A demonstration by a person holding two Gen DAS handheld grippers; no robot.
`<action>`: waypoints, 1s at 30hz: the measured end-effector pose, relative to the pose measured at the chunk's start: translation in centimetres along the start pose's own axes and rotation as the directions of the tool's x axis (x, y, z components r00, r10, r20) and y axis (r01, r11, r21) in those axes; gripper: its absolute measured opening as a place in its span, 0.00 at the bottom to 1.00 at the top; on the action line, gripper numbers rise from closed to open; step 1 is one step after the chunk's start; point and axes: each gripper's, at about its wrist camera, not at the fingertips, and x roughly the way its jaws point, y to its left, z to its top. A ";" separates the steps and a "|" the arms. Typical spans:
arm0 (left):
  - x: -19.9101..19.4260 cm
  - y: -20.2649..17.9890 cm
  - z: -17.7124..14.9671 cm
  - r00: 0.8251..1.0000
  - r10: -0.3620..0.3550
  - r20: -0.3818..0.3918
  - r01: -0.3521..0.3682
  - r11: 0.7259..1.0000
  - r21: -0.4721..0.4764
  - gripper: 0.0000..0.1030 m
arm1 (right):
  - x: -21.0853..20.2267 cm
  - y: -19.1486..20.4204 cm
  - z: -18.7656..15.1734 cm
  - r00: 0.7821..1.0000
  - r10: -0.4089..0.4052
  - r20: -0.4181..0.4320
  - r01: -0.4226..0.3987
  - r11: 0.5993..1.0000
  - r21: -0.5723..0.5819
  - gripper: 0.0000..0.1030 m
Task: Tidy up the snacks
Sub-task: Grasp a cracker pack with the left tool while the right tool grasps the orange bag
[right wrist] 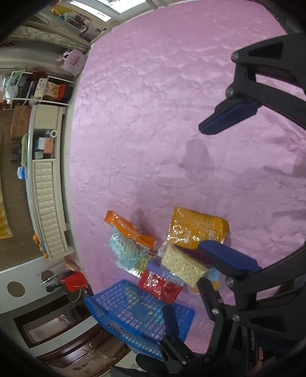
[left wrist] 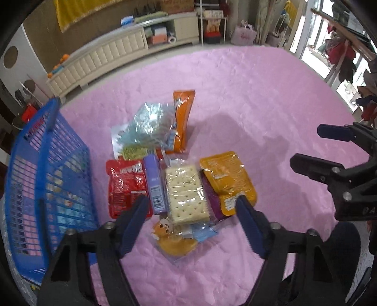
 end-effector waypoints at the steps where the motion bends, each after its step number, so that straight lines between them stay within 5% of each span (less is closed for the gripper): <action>1: 0.4 0.1 0.1 1.000 -0.001 -0.007 0.001 1.000 -0.001 0.69 | 0.4 0.0 0.0 1.000 0.004 -0.006 -0.004 1.000 -0.001 0.90; 5: 2.2 0.1 0.6 0.999 -0.007 -0.048 0.008 1.000 0.018 0.67 | 2.0 -0.5 -0.1 0.999 0.021 -0.029 -0.021 1.000 0.013 0.90; 8: 4.0 0.0 0.6 0.995 0.004 -0.097 -0.001 0.999 0.037 0.44 | 3.0 -0.9 -0.2 0.998 0.028 -0.048 -0.026 0.999 0.031 0.90; 18: 4.4 -0.2 0.8 0.994 0.009 -0.108 -0.005 0.999 0.039 0.40 | 3.4 -1.1 -0.1 0.997 0.044 -0.068 -0.041 0.998 0.050 0.90; 30: 0.4 2.2 -0.6 1.000 0.024 -0.002 -0.024 1.000 -0.012 0.40 | 3.0 0.7 0.3 0.993 0.079 -0.090 -0.074 0.995 0.065 0.90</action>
